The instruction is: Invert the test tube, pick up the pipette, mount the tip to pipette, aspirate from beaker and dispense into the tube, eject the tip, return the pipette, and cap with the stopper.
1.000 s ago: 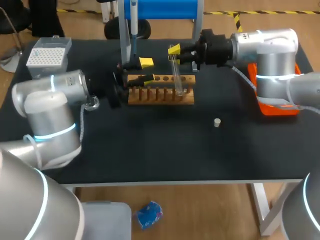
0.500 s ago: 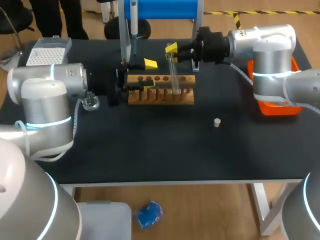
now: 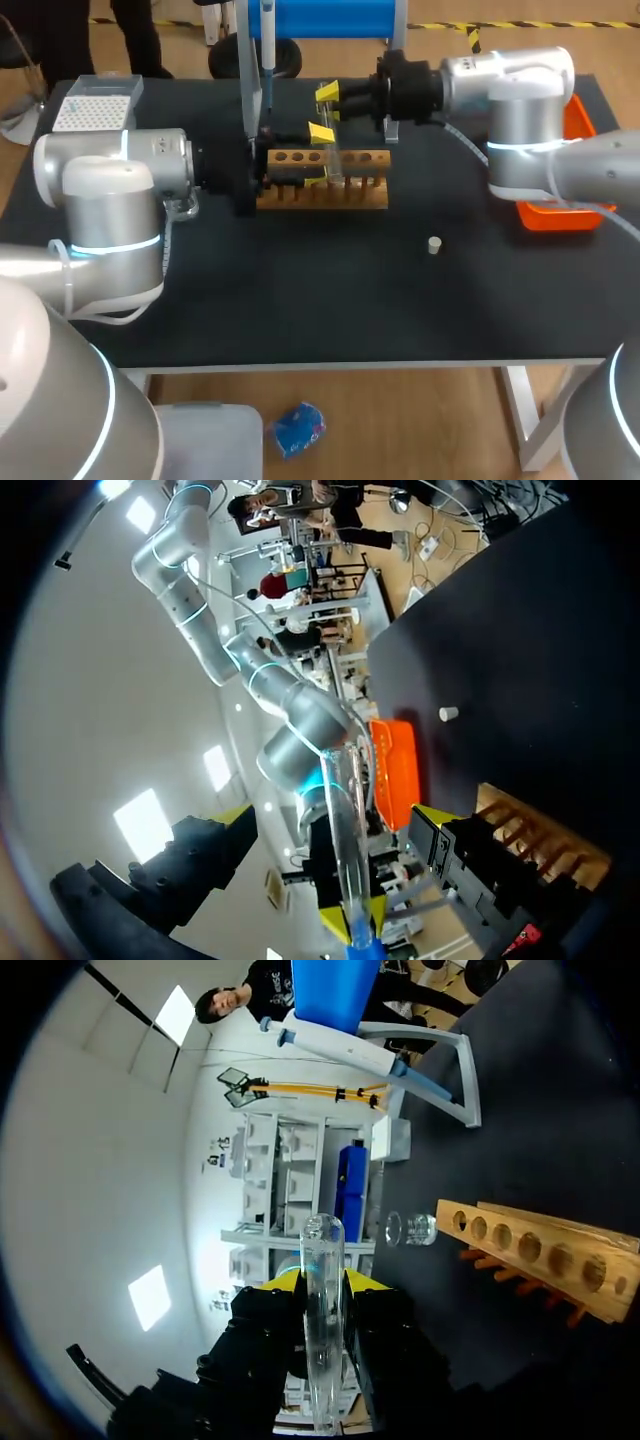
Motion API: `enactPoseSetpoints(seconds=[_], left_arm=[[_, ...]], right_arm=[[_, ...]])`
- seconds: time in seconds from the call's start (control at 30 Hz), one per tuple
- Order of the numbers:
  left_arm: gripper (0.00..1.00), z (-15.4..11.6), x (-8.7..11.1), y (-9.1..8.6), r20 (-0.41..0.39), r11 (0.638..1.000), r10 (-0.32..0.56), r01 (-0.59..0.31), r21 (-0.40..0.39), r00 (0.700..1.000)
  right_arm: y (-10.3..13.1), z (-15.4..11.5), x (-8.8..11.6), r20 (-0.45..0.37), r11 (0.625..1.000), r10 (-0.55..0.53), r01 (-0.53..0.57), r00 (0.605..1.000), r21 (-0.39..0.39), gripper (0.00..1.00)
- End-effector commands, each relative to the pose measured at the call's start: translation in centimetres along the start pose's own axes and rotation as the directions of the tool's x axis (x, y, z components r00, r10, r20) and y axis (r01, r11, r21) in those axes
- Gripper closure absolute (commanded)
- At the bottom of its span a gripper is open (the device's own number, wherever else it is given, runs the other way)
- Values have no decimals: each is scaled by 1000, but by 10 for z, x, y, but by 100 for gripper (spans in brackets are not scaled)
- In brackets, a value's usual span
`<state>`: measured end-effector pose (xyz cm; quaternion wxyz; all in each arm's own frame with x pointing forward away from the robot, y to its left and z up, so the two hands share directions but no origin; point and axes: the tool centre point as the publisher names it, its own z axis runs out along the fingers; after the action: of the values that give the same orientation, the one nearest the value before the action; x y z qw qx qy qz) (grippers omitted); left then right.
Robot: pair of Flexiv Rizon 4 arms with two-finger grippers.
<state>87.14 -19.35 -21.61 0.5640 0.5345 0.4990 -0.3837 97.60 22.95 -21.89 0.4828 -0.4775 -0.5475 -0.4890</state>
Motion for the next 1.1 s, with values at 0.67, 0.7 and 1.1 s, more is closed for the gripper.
enactPoseSetpoints(seconds=[0.67,0.7,1.1], left_arm=[[34,16,8,9,-21,998,-70,70,-7,997],[33,16,8,9,-21,997,-72,72,-7,997],[61,15,11,10,-26,997,-82,82,-15,996]], right_arm=[[4,10,-2,0,1000,-11,11,1000,10,100],[4,10,-2,-1,1000,-11,11,1000,10,100],[2,11,-2,-3,1000,-7,7,1000,14,100]])
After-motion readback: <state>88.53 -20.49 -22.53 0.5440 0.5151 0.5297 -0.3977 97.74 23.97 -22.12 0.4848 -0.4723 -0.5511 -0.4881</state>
